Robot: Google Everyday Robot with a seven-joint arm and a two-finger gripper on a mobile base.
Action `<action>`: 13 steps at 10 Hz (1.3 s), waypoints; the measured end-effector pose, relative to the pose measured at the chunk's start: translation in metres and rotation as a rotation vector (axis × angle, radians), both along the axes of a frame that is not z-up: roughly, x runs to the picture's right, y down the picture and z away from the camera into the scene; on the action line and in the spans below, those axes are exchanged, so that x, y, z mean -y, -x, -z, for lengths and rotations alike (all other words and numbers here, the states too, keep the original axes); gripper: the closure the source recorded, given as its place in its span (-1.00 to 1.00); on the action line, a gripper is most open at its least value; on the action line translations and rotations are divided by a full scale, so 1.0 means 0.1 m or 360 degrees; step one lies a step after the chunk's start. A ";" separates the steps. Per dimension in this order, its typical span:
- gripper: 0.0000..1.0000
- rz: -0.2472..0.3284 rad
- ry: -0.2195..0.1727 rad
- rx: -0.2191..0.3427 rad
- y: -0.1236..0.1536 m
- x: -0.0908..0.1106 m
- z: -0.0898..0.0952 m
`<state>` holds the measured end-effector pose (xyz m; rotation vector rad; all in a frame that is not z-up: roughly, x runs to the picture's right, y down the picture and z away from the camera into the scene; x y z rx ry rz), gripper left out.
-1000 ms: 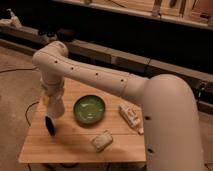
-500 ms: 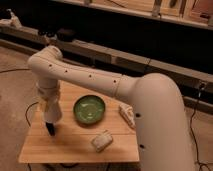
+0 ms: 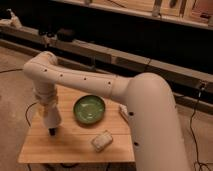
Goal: Place the ceramic cup over the eraser
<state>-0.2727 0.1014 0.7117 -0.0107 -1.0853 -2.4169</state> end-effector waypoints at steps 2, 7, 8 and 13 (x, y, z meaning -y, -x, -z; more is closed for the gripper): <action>0.52 0.0040 0.0010 0.0025 0.07 -0.12 -0.03; -0.58 0.0049 -0.0123 -0.0007 0.15 -0.29 -0.66; -0.60 0.0036 -0.0156 -0.0063 0.08 -0.30 -0.81; -0.60 0.0014 -0.0189 -0.0067 0.14 -0.33 -0.82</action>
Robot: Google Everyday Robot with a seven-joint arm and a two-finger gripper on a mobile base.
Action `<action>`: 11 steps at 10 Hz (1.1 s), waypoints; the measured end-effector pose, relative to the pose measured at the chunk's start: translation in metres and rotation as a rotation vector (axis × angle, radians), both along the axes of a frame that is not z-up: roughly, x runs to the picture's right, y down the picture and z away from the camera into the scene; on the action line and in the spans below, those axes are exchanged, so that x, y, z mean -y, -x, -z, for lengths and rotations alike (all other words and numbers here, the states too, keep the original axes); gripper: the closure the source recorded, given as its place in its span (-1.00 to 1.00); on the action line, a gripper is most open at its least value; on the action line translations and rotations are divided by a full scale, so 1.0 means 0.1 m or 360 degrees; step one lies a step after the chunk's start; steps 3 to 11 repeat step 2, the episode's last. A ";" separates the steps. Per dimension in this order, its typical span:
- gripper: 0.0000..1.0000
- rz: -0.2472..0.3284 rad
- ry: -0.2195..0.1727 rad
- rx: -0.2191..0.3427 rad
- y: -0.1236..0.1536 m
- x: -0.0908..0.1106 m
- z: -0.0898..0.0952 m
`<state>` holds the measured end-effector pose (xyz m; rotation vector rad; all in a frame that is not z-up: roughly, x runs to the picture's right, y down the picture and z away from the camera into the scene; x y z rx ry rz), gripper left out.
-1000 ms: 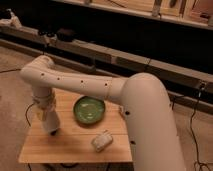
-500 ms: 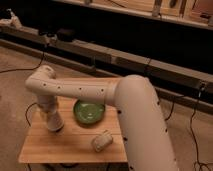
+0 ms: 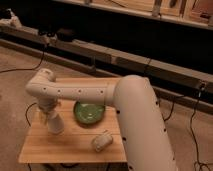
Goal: Place the ceramic cup over the eraser
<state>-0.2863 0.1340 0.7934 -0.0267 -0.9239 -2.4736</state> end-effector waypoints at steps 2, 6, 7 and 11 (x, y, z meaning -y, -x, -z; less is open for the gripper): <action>-0.60 -0.0001 0.0000 0.0000 0.00 0.00 0.00; -0.60 -0.0001 0.0000 0.0000 0.00 0.00 0.00; -0.60 -0.0001 0.0000 0.0000 0.00 0.00 0.00; -0.60 -0.0001 0.0000 0.0000 0.00 0.00 0.00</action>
